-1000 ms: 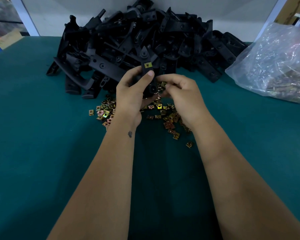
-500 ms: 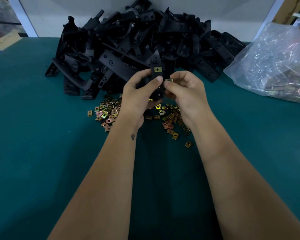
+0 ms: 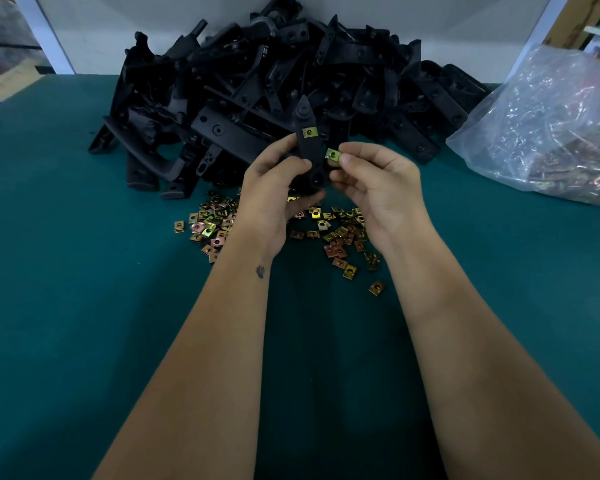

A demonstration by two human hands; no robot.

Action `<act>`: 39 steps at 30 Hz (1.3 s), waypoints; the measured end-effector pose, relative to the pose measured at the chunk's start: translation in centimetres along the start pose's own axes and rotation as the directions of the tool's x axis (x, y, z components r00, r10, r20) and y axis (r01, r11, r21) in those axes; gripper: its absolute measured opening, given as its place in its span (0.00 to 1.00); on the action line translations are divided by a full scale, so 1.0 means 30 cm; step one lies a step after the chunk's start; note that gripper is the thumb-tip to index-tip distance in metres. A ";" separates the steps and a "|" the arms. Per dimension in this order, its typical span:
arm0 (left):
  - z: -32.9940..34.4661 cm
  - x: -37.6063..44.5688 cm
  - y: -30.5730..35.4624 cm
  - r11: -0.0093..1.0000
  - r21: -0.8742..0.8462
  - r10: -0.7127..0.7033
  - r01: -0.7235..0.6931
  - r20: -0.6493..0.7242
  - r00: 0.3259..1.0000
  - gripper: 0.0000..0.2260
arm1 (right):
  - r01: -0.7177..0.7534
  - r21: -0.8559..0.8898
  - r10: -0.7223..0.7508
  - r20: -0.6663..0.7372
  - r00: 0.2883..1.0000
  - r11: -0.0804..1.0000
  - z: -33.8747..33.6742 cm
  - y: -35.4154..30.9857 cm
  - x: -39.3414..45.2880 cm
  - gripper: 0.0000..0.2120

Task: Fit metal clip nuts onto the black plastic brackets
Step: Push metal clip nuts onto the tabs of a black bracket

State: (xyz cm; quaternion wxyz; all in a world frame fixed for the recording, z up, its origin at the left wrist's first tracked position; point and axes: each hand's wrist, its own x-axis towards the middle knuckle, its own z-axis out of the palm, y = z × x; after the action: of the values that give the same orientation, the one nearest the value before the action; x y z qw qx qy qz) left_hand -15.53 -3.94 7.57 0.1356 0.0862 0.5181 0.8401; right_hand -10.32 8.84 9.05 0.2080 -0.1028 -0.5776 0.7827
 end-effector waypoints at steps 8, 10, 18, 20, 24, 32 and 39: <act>-0.006 -0.003 0.005 1.000 0.012 0.005 -0.006 0.033 0.999 0.16 | 0.017 -0.109 -0.015 0.022 1.000 0.994 0.004 -0.003 -0.007 0.08; -0.009 -0.003 0.006 1.000 0.015 0.006 -0.007 0.046 0.999 0.16 | 0.026 -0.149 -0.023 0.021 1.000 0.988 0.003 -0.005 -0.009 0.08; -0.015 -0.001 0.007 1.000 -0.022 -0.005 0.006 0.056 0.998 0.17 | 0.059 -0.173 -0.061 -0.010 0.998 0.983 0.010 -0.003 -0.008 0.09; -0.017 -0.001 0.007 1.000 -0.012 -0.004 0.005 0.059 0.998 0.17 | 0.060 -0.165 -0.061 0.002 0.998 0.985 0.010 -0.001 -0.008 0.08; -0.017 0.001 0.007 1.000 -0.022 -0.007 0.009 0.054 0.999 0.17 | 0.076 -0.206 -0.071 0.032 0.997 0.975 0.010 -0.001 -0.009 0.09; -0.018 -0.013 0.016 0.999 -0.035 -0.007 0.011 0.122 0.992 0.18 | 0.057 -0.138 -0.053 0.027 0.998 0.989 0.017 0.003 -0.011 0.09; -0.011 -0.023 0.016 0.999 0.024 0.023 -0.027 0.143 0.989 0.20 | -0.006 -0.051 0.005 -0.019 1.000 0.999 0.011 0.018 -0.005 0.07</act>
State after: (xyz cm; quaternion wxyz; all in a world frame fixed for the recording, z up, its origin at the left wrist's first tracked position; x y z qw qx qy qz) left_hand -15.03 -4.64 7.87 0.1606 0.1542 0.5167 0.8267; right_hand -10.42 8.36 8.64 0.2084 -0.1170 -0.5950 0.7674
